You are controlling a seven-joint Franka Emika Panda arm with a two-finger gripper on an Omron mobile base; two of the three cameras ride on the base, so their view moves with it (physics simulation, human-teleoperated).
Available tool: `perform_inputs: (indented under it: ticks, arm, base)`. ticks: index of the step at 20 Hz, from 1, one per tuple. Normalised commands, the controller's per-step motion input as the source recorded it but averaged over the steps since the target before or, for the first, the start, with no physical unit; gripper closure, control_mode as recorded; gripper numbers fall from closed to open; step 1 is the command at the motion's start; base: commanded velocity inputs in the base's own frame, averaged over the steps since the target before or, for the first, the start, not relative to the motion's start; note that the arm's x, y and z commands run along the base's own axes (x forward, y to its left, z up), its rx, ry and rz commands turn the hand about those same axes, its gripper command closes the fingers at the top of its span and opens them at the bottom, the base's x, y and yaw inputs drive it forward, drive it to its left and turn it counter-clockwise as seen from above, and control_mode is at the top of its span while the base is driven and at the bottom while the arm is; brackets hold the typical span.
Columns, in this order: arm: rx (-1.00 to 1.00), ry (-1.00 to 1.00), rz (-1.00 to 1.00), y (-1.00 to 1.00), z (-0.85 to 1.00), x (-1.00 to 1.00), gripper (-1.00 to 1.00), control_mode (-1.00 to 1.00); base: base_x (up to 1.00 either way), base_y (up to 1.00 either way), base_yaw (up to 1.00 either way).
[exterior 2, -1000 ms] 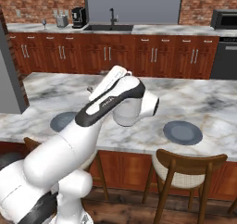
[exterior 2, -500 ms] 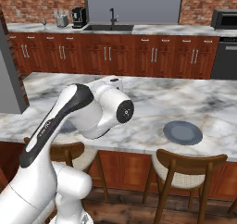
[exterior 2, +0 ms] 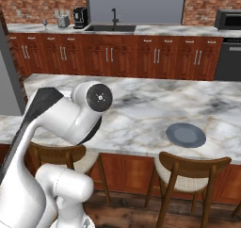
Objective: Retrieve the wine glasses from the counter and place one next to each plate.
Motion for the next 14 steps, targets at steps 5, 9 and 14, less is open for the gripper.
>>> perform_inputs:
  ticks: [5, 9, 14]
  arm:
    - [0.02, 0.21, -0.04, 0.12, 0.04, -0.34, -1.00, -1.00]
    - [-0.01, 0.04, -0.10, 0.39, -0.06, -0.33, -1.00, -1.00]
    - [-0.13, -0.07, -0.20, 0.47, -0.11, -0.21, -1.00, -1.00]
  base:
    - [0.00, 0.00, 0.00]
    - [0.00, 0.00, 0.00]
    - [0.00, 0.00, 0.00]
